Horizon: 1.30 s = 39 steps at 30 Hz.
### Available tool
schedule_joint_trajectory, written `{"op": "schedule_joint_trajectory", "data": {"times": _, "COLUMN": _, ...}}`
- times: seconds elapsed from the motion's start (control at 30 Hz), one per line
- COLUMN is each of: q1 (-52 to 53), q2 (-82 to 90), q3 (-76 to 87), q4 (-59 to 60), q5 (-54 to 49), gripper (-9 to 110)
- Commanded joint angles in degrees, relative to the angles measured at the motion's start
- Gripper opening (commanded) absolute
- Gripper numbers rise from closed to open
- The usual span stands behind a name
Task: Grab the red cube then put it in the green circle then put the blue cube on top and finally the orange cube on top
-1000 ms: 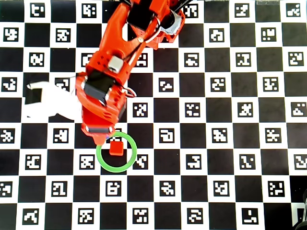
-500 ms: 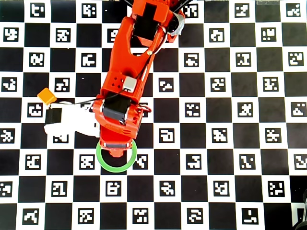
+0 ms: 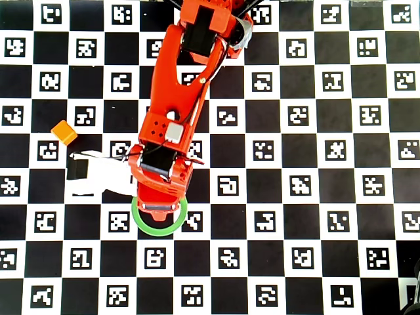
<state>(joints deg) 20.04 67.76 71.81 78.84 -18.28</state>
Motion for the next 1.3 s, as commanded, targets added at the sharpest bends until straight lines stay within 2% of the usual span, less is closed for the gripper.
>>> {"op": "schedule_joint_trajectory", "data": {"times": 0.0, "q1": 0.6, "q2": 2.5, "q3": 1.1, "q4": -2.6, "q5": -0.5, "gripper": 6}}
{"op": "schedule_joint_trajectory", "data": {"times": 1.27, "q1": 1.4, "q2": 2.2, "q3": 5.1, "q4": -8.0, "q5": -0.7, "gripper": 6}}
